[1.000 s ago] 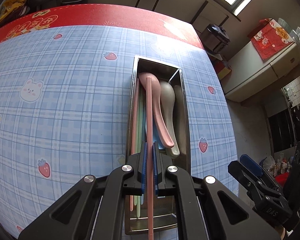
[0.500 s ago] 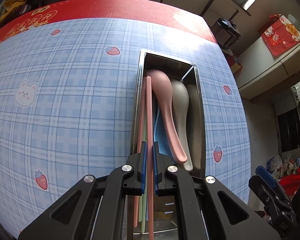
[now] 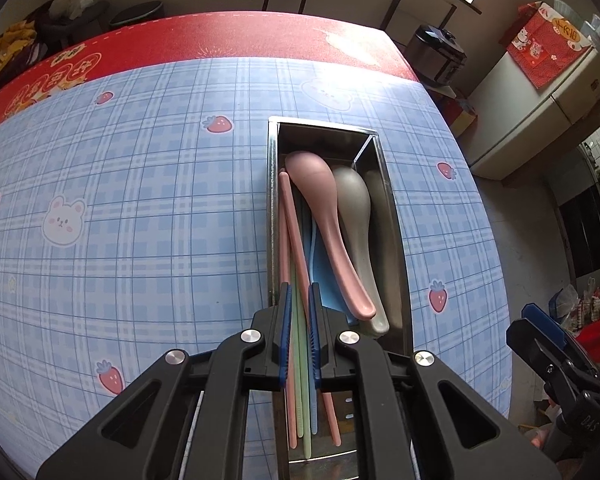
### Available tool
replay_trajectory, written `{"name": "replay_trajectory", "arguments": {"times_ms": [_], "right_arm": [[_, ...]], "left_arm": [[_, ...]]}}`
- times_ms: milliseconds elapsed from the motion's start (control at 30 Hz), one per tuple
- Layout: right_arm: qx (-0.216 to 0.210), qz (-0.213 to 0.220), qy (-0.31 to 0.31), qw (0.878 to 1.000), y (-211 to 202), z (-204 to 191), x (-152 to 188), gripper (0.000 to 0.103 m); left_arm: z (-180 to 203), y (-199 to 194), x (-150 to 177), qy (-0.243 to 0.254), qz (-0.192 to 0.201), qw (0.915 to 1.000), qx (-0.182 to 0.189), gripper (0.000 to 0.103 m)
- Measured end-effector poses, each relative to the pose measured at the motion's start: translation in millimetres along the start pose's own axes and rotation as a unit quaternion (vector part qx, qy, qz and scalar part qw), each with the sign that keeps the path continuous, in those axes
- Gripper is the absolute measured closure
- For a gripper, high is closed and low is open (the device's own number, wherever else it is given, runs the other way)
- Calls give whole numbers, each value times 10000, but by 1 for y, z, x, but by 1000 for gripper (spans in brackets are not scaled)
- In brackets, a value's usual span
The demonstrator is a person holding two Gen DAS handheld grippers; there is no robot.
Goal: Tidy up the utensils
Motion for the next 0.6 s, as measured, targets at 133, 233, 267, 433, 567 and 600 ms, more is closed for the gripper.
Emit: {"name": "replay_trajectory", "arguments": {"times_ms": [133, 233, 267, 433, 567, 600], "right_arm": [[-10, 23, -72, 10000, -1, -13, -2, 16], [-12, 40, -136, 9999, -2, -23, -2, 16], [-13, 50, -158, 9999, -3, -27, -1, 16], [2, 91, -243, 9997, -7, -43, 2, 16], [9, 132, -301, 9995, -14, -61, 3, 16], [21, 166, -334, 9993, -17, -67, 2, 16]], "left_arm": [[-7, -18, 3, 159, 177, 9997, -103, 78], [-14, -32, 3, 266, 317, 9990, -144, 65], [-16, -37, 3, 305, 358, 9988, -143, 54], [-29, -69, 9, 519, 678, 9960, -270, 19], [-43, -98, 12, 612, 974, 9920, -523, 9], [-48, -106, 13, 598, 1047, 9911, -562, 8]]}}
Point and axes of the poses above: each gripper's, at about its wrist camera, not at the fingertips, and y roughly the way its jaws point, z to its right, x to its underside, the point moved 7 cm from there along y, roughly the way its jaws point, and after that the axes turned 9 degrees about -z, right-handed, at the moved point
